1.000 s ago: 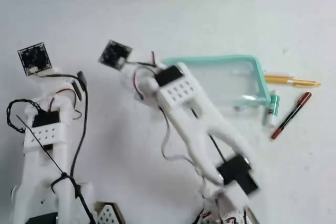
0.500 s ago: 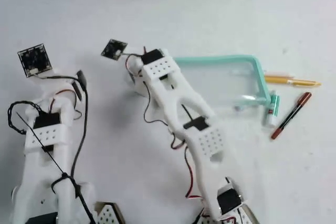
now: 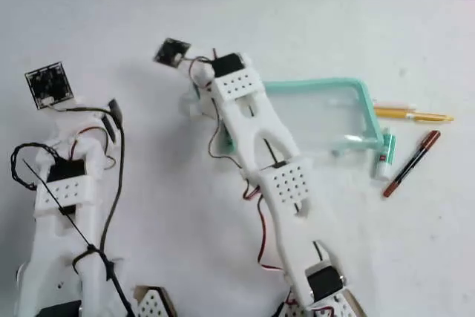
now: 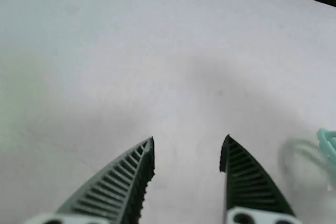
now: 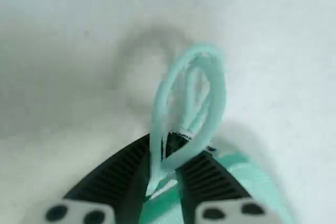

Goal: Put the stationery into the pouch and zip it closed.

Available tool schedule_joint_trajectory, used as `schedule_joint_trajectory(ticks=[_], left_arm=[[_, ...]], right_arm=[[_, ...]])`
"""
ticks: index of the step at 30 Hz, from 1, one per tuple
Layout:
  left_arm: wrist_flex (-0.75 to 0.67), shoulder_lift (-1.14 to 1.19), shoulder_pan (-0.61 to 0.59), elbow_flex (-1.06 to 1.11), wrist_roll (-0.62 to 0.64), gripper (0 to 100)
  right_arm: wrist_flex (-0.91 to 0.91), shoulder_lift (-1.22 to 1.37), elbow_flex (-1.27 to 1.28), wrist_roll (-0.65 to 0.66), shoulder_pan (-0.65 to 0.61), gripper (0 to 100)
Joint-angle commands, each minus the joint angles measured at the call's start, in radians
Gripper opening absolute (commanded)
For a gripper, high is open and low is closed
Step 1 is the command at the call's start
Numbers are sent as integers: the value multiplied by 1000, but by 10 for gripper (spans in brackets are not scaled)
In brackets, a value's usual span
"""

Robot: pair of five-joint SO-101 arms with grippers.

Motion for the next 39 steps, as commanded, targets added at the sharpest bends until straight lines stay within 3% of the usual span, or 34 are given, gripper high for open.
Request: schedule_joint_trajectory(ticks=[1, 5, 15, 18, 23, 27, 34, 39], left_arm=[[-12, -2, 51, -8, 2, 214], [-12, -2, 61, -8, 2, 214], [103, -13, 142, -29, -29, 218], [236, -13, 202, -101, -101, 219], [537, -13, 289, -324, -104, 228], [712, -13, 355, -500, -101, 327], [891, -13, 447, -746, -101, 363], [924, -13, 398, -786, -104, 363]], right_arm=[[128, -77, -279, 12, -15, 18], [217, -119, -511, 9, -13, 18], [168, -487, -499, -178, -8, 18], [143, -621, -476, -192, -8, 18], [96, -777, -407, -192, 1, 18], [59, -860, -370, -192, 2, 18], [-53, -931, -370, -189, 2, 17], [-90, -977, -365, -192, 54, 17]])
